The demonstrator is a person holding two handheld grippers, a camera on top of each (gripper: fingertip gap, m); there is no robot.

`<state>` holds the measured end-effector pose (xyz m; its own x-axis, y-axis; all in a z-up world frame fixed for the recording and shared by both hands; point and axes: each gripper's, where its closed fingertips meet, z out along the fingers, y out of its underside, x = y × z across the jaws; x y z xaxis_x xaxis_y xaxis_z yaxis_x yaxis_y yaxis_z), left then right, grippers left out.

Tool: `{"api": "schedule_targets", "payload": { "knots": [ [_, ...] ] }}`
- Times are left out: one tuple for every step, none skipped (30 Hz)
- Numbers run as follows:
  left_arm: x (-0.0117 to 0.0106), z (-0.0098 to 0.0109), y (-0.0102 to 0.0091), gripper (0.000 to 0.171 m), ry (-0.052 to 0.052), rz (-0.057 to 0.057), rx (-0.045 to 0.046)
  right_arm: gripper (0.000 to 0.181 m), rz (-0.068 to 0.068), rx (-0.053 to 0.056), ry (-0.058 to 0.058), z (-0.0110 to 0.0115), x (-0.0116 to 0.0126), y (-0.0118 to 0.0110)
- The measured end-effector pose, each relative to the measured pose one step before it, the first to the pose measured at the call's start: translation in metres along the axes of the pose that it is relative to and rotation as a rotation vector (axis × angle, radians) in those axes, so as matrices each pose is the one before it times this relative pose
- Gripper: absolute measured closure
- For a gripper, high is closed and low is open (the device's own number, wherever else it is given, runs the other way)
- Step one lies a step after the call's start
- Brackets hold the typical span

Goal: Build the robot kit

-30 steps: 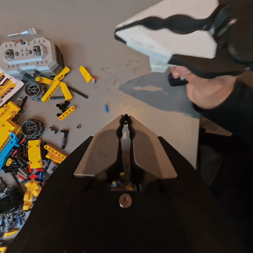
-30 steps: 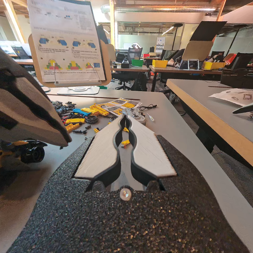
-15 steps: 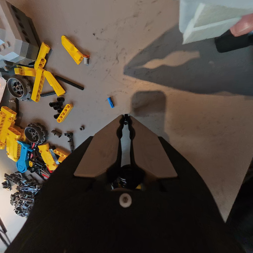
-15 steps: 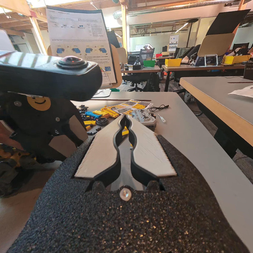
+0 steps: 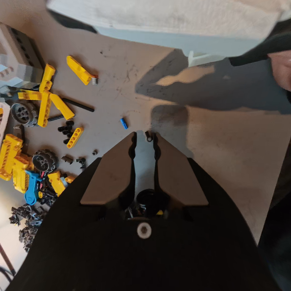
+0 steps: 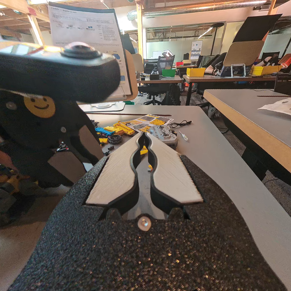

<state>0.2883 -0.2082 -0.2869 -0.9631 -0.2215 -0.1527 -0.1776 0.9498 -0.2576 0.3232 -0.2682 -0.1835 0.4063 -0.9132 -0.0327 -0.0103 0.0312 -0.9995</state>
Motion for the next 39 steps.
{"api": "schedule_targets", "payload": {
  "knots": [
    [-0.00635, -0.00835, 0.00018, 0.151, -0.0249, -0.0180, 0.01618, 0.181, 0.0005, -0.0012, -0.0023, 0.00032, -0.00029, 0.00016],
    [-0.00808, -0.01129, -0.00035, 0.147, -0.0326, -0.0223, 0.02325, 0.181, 0.0009, -0.0006, -0.0032, 0.00027, -0.00047, 0.00008],
    [-0.00684, -0.01402, -0.00185, 0.145, -0.0213, -0.0180, 0.03888, 0.181, 0.0008, 0.0001, -0.0034, 0.00001, -0.00052, 0.00008],
    [-0.00598, -0.01614, -0.00284, 0.146, -0.0128, -0.0165, 0.05033, 0.181, -0.0001, 0.0010, -0.0013, -0.00015, -0.00016, -0.00025],
    [-0.00733, -0.01732, -0.00306, 0.148, -0.0157, -0.0200, 0.05390, 0.181, 0.0001, 0.0026, -0.0011, -0.00013, -0.00019, -0.00036],
    [-0.00885, -0.01741, -0.00217, 0.148, -0.0208, -0.0243, 0.05130, 0.181, 0.0015, 0.0024, -0.0032, -0.00014, -0.00036, -0.00044],
    [-0.00907, -0.01697, -0.00105, 0.148, -0.0178, -0.0262, 0.04923, 0.181, 0.0026, 0.0014, -0.0031, -0.00012, -0.00016, -0.00021],
    [-0.00866, -0.01607, 0.00000, 0.147, -0.0134, -0.0275, 0.04604, 0.181, 0.0031, 0.0016, -0.0036, -0.00001, -0.00022, -0.00014],
    [-0.00863, -0.01509, 0.00159, 0.146, -0.0132, -0.0308, 0.04236, 0.181, 0.0034, 0.0016, -0.0044, -0.00006, -0.00026, -0.00015],
    [-0.00841, -0.01432, 0.00345, 0.145, -0.0109, -0.0289, 0.03948, 0.181, 0.0031, 0.0004, -0.0035, 0.00013, -0.00022, -0.00008],
    [-0.01009, -0.01383, 0.00551, 0.143, -0.0174, -0.0309, 0.03515, 0.181, 0.0027, -0.0003, -0.0039, 0.00002, -0.00037, 0.00023],
    [-0.01429, -0.01427, 0.00677, 0.140, -0.0374, -0.0485, 0.03545, 0.181, 0.0026, -0.0010, -0.0056, 0.00020, -0.00083, 0.00023],
    [-0.01860, -0.01486, 0.00528, 0.140, -0.0500, -0.0717, 0.04701, 0.181, 0.0011, -0.0004, -0.0061, 0.00033, -0.00097, 0.00016],
    [-0.01967, -0.01457, 0.00285, 0.140, -0.0456, -0.0819, 0.05860, 0.181, -0.0002, -0.0021, -0.0075, 0.00056, -0.00134, 0.00042],
    [-0.01773, -0.01283, 0.00012, 0.141, -0.0307, -0.0752, 0.06768, 0.181, -0.0019, -0.0046, -0.0067, 0.00089, -0.00141, 0.00069],
    [-0.01481, -0.00987, -0.00075, 0.143, -0.0189, -0.0615, 0.06261, 0.181, -0.0040, -0.0063, -0.0028, 0.00104, -0.00102, 0.00094],
    [-0.01128, -0.00595, 0.00201, 0.145, -0.0096, -0.0416, 0.03578, 0.181, -0.0050, -0.0063, -0.0019, 0.00096, -0.00087, 0.00103],
    [-0.00825, -0.00188, 0.00628, 0.146, -0.0043, -0.0181, 0.00048, 0.181, -0.0049, -0.0063, -0.0010, 0.00082, -0.00071, 0.00092],
    [-0.00738, 0.00084, 0.00959, 0.145, -0.0118, -0.0015, -0.02305, 0.181, -0.0050, -0.0060, 0.0017, 0.00058, -0.00023, 0.00096],
    [-0.00717, 0.00206, 0.00999, 0.145, -0.0175, 0.0076, -0.02385, 0.181, -0.0047, -0.0037, 0.0032, 0.00025, 0.00003, 0.00053],
    [-0.00641, 0.00203, 0.00930, 0.145, -0.0139, 0.0107, -0.02075, 0.181, -0.0037, -0.0005, 0.0024, -0.00007, 0.00002, -0.00001],
    [-0.00742, 0.00124, 0.00750, 0.145, -0.0159, -0.0002, -0.01413, 0.181, -0.0025, 0.0003, 0.0015, -0.00011, -0.00002, -0.00003],
    [-0.00535, 0.00091, 0.00558, 0.145, -0.0005, -0.0121, -0.00572, 0.181, -0.0017, -0.0018, -0.0003, 0.00024, -0.00018, 0.00024],
    [-0.00109, 0.00121, 0.00552, 0.146, 0.0260, -0.0126, -0.00941, 0.181, -0.0010, -0.0043, -0.0014, 0.00055, -0.00025, 0.00078],
    [0.00086, 0.00229, 0.00713, 0.146, 0.0353, -0.0024, -0.02479, 0.181, 0.0000, -0.0058, -0.0018, 0.00085, -0.00028, 0.00097],
    [-0.00104, 0.00399, 0.00855, 0.146, 0.0177, 0.0087, -0.03572, 0.181, 0.0003, -0.0063, -0.0014, 0.00104, -0.00024, 0.00113],
    [-0.00327, 0.00590, 0.00831, 0.147, -0.0007, 0.0168, -0.03408, 0.181, 0.0009, -0.0062, -0.0012, 0.00118, -0.00029, 0.00100],
    [-0.00337, 0.00778, 0.00673, 0.151, -0.0042, 0.0171, -0.02476, 0.181, 0.0007, -0.0054, -0.0024, 0.00115, -0.00072, 0.00089],
    [-0.00018, 0.00969, 0.00551, 0.157, 0.0121, 0.0086, -0.01844, 0.181, -0.0043, -0.0058, -0.0032, 0.00100, -0.00110, 0.00086],
    [0.00327, 0.01091, 0.00571, 0.159, 0.0314, -0.0003, -0.02463, 0.181, -0.0088, -0.0064, 0.0015, 0.00083, -0.00053, 0.00085],
    [0.00264, 0.01115, 0.00516, 0.158, 0.0270, -0.0052, -0.03079, 0.181, -0.0074, -0.0051, 0.0018, 0.00061, -0.00041, 0.00076],
    [0.00113, 0.01097, 0.00298, 0.158, 0.0166, -0.0021, -0.02213, 0.181, -0.0040, -0.0021, -0.0020, 0.00022, -0.00071, 0.00027],
    [0.00233, 0.01014, 0.00102, 0.159, 0.0242, 0.0055, -0.01608, 0.181, -0.0020, 0.0003, -0.0003, -0.00009, -0.00031, 0.00006],
    [0.00499, 0.00934, -0.00107, 0.160, 0.0394, 0.0147, -0.01264, 0.181, 0.0000, 0.0014, -0.0001, -0.00012, -0.00001, -0.00018],
    [0.00657, 0.00882, -0.00305, 0.161, 0.0468, 0.0283, -0.00814, 0.181, 0.0017, -0.0006, -0.0020, 0.00008, -0.00021, 0.00008],
    [0.00568, 0.00902, -0.00303, 0.162, 0.0421, 0.0380, -0.01213, 0.181, 0.0021, -0.0030, -0.0029, 0.00042, -0.00023, 0.00057],
    [0.00180, 0.00981, -0.00079, 0.163, 0.0236, 0.0367, -0.02960, 0.181, 0.0008, -0.0034, -0.0034, 0.00065, -0.00028, 0.00052],
    [-0.00161, 0.01015, 0.00132, 0.163, 0.0049, 0.0281, -0.04581, 0.181, -0.0003, -0.0030, -0.0045, 0.00055, -0.00076, 0.00036],
    [-0.00031, 0.00971, 0.00180, 0.164, 0.0137, 0.0297, -0.04682, 0.181, -0.0016, -0.0025, -0.0046, 0.00042, -0.00077, 0.00040]
  ]
}}
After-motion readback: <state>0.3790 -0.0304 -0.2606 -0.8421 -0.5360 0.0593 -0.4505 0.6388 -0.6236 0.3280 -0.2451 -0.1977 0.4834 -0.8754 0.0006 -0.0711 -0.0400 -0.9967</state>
